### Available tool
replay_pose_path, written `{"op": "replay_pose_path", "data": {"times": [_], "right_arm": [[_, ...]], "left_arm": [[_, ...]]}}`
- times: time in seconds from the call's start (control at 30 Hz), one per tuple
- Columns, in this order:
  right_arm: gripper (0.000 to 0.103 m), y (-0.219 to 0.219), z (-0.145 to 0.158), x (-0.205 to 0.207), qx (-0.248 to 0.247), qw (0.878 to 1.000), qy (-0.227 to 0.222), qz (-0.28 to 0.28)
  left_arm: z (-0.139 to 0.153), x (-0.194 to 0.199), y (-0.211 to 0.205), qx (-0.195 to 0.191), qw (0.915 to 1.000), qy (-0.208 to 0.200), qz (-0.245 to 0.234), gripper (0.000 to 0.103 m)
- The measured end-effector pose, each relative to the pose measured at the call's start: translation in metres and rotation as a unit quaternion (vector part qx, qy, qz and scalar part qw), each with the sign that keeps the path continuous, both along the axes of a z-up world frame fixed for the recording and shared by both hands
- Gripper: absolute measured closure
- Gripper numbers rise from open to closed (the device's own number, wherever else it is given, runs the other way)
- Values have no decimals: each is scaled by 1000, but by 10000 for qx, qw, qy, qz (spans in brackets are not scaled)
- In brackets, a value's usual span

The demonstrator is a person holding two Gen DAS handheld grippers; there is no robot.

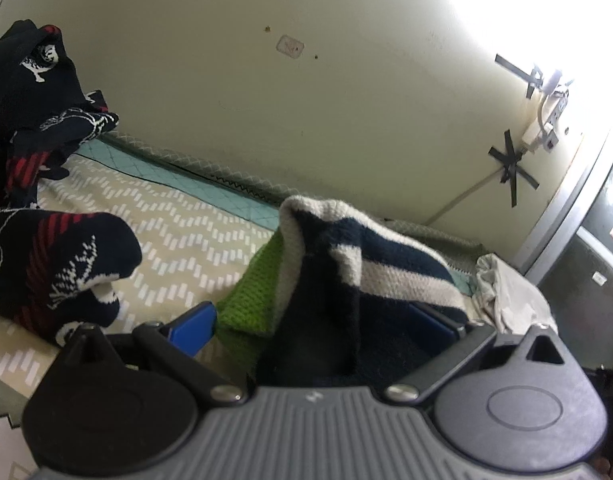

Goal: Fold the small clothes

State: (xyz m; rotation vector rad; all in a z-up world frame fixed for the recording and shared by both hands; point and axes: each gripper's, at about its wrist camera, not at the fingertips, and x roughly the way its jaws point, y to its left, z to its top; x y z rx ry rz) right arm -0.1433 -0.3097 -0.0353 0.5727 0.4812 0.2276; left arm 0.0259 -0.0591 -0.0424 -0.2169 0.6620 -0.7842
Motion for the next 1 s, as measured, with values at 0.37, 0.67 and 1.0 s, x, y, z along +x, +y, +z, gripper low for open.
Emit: {"op": "replay_pose_path", "data": {"times": [0.37,0.67,1.0], "right_arm": [[50,-3,32,40,-668,9963,-437,-315],[58,26,10,122,-1822,9823,410,-126],[37,-13,-5,23,-248,9965,-227,-771]], "left_arm": [[-11,7,-6,297,9994,150,97,21],[-23,13,-15,550,9974,443,-147,31],[-17,7,-14,597,9979,263,-59,0]]}}
